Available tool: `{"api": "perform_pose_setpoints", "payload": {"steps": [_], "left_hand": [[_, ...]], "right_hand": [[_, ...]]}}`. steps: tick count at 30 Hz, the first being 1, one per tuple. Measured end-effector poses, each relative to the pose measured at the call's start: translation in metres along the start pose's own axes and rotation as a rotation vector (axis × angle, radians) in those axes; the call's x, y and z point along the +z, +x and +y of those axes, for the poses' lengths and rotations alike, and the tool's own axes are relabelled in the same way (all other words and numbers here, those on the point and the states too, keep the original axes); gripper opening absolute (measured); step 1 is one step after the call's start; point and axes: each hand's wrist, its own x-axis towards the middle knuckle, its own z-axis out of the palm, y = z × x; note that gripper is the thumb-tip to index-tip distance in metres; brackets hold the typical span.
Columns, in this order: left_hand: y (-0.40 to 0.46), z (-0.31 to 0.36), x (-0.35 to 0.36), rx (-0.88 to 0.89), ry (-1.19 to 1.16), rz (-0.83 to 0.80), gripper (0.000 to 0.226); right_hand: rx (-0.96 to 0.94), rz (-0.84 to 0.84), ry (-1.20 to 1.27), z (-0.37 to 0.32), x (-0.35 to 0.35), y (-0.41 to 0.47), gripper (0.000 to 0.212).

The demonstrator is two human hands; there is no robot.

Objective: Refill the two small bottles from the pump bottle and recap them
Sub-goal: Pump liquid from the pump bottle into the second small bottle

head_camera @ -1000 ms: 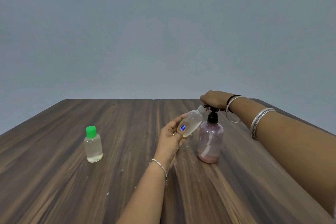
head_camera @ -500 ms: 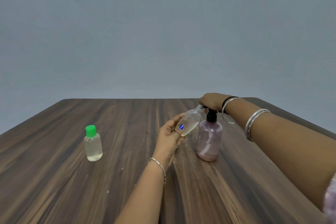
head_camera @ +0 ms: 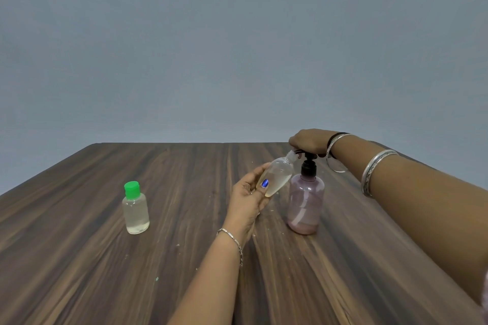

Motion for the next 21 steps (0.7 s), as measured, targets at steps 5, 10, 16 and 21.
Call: {"api": "perform_pose_setpoints", "payload": {"steps": [5,10,16,21], "left_hand": [[-0.001,0.001,0.0,0.009,0.004,-0.01,0.029],[-0.004,0.0,-0.001,-0.019,0.022,0.006,0.029],[-0.004,-0.001,-0.001,-0.025,0.026,0.009,0.029],[-0.002,0.001,-0.001,-0.013,0.016,0.0,0.029]], "right_hand": [[0.077,0.027,0.073,-0.003,0.01,0.008,0.033],[0.065,0.014,0.069,0.005,0.018,0.015,0.038],[0.069,0.001,0.104,0.003,0.016,0.009,0.036],[0.13,0.141,-0.016,0.012,0.008,0.015,0.027]]}}
